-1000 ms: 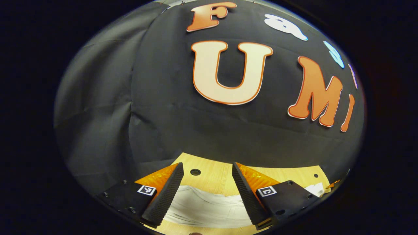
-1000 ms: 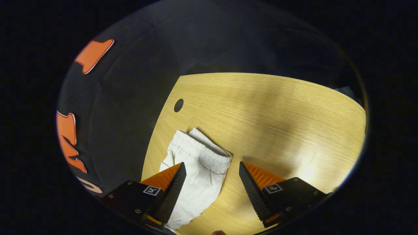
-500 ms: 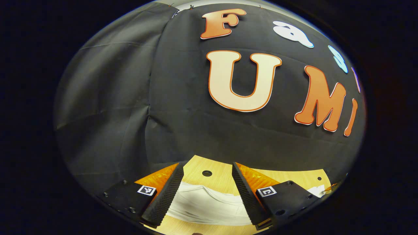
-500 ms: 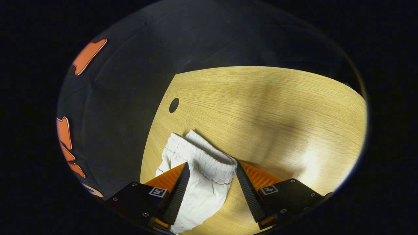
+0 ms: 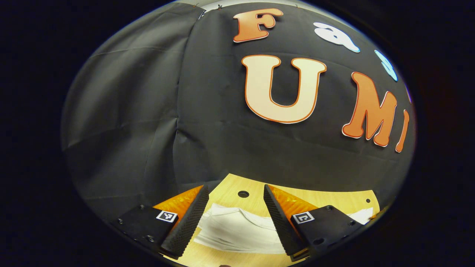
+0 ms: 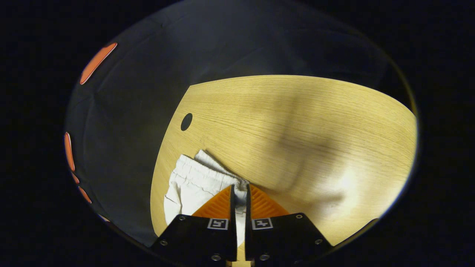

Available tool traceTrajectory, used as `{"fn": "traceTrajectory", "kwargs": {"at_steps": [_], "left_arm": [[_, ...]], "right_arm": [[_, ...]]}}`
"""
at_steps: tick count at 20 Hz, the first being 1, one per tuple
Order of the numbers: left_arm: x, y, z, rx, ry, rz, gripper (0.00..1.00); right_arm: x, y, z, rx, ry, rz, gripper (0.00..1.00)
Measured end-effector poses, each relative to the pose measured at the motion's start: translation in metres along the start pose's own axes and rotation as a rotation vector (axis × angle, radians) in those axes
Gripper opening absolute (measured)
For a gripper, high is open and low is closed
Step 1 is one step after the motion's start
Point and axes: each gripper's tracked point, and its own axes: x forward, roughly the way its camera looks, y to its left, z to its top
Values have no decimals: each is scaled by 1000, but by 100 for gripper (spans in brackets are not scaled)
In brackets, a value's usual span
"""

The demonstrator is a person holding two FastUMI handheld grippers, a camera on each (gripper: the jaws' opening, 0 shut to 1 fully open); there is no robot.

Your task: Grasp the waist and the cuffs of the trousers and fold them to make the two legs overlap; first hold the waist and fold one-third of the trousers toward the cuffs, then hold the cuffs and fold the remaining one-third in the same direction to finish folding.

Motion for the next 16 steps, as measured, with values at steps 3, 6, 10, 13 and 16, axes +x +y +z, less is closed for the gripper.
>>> {"fn": "traceTrajectory", "kwargs": {"at_steps": [3, 6, 10, 13, 16], "left_arm": [[1, 7, -3, -32, 0, -6, 97], [-2, 21, -4, -15, -16, 6, 100], [-10, 43, -13, -62, -2, -5, 97], [-7, 63, -23, -85, 12, -11, 97], [1, 72, -20, -86, 14, -32, 97]], "right_arm": [[-6, 8, 2, -55, -35, -47, 2], [-26, 30, 9, -63, -60, 12, 1], [-51, 62, 12, -110, -79, 123, 1], [-58, 92, -10, -199, -75, 209, 1], [-62, 106, -29, -341, -93, 269, 1]]}}
